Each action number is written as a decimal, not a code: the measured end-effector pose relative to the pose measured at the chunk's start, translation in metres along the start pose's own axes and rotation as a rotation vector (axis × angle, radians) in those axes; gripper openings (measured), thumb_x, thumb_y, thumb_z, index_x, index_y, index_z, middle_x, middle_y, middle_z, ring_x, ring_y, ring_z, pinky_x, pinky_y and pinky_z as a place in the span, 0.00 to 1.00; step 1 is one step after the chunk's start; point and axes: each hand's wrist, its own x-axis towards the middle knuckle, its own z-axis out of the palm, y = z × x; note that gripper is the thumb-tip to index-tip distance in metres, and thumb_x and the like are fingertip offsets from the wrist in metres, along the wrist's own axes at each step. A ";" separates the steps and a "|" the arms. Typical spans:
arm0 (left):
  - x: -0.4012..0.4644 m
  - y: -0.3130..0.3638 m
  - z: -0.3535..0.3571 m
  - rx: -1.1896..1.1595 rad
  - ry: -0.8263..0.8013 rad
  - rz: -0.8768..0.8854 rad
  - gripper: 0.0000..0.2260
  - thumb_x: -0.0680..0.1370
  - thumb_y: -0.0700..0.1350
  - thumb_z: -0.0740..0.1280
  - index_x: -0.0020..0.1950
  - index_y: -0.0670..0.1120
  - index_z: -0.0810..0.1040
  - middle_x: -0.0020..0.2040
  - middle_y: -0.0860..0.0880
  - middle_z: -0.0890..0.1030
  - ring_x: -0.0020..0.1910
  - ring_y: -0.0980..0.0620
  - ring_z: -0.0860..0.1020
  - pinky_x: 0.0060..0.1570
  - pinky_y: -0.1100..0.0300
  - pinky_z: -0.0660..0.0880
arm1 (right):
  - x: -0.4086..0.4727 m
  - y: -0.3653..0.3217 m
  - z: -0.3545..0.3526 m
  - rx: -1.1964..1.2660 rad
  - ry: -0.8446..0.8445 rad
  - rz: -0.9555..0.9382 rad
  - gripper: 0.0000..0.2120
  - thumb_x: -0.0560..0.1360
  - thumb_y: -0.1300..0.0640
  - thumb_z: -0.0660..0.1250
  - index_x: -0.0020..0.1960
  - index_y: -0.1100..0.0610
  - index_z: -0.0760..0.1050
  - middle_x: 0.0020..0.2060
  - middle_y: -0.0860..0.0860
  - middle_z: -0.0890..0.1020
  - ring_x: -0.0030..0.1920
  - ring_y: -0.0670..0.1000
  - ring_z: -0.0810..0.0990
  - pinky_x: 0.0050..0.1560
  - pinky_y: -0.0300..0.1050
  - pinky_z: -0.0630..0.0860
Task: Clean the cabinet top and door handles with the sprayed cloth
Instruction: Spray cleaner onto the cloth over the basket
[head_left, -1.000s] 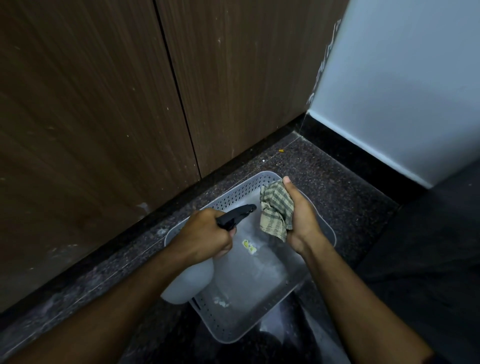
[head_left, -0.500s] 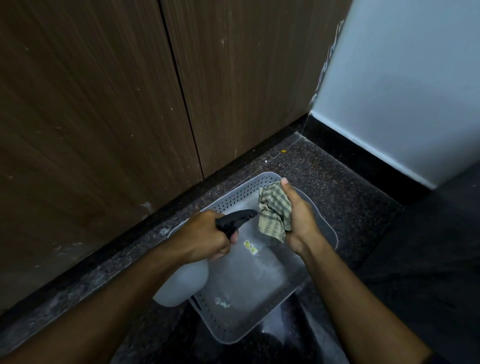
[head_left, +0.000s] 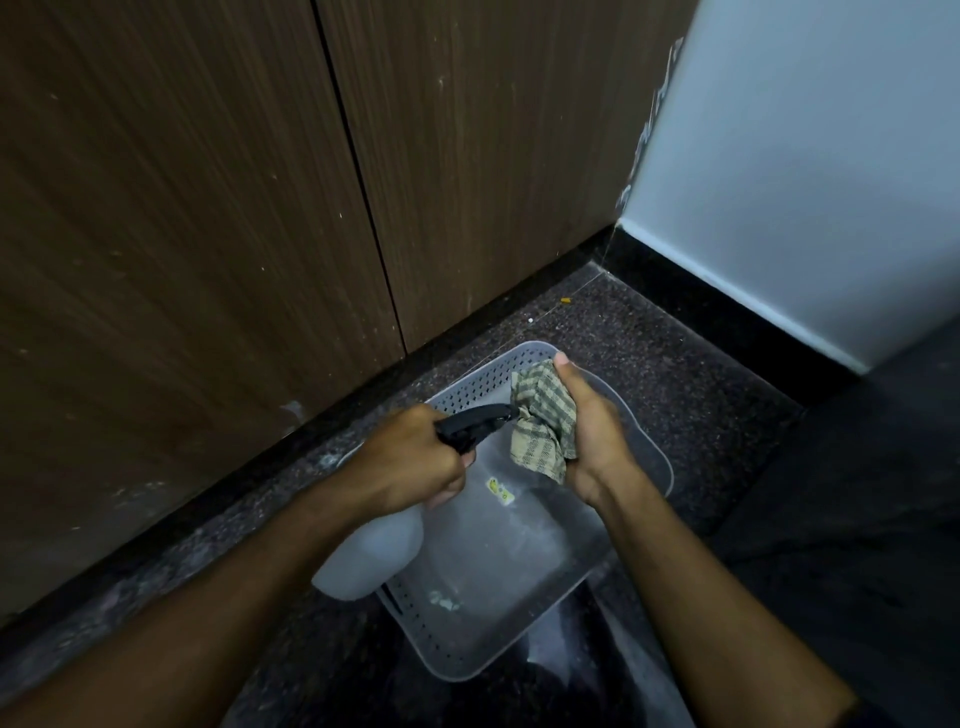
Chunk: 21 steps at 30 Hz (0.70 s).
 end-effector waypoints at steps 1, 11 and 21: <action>-0.001 0.002 0.000 0.034 -0.012 -0.005 0.03 0.59 0.34 0.65 0.30 0.39 0.74 0.26 0.47 0.72 0.25 0.51 0.69 0.27 0.65 0.64 | -0.001 0.000 0.000 0.004 0.006 0.001 0.26 0.73 0.42 0.72 0.58 0.63 0.81 0.54 0.63 0.84 0.56 0.63 0.82 0.58 0.63 0.79; -0.005 0.004 -0.003 0.186 -0.062 -0.002 0.06 0.60 0.33 0.65 0.35 0.36 0.79 0.24 0.49 0.74 0.25 0.52 0.73 0.23 0.67 0.64 | 0.004 -0.003 -0.005 -0.024 -0.006 0.015 0.31 0.66 0.36 0.74 0.58 0.58 0.82 0.54 0.59 0.85 0.56 0.60 0.84 0.61 0.63 0.78; 0.002 0.001 -0.013 -0.048 -0.016 -0.006 0.13 0.54 0.35 0.64 0.36 0.43 0.80 0.34 0.38 0.79 0.32 0.48 0.75 0.29 0.59 0.67 | 0.000 -0.003 -0.006 -0.006 0.014 0.019 0.26 0.71 0.40 0.72 0.56 0.61 0.83 0.52 0.60 0.86 0.54 0.59 0.85 0.58 0.58 0.80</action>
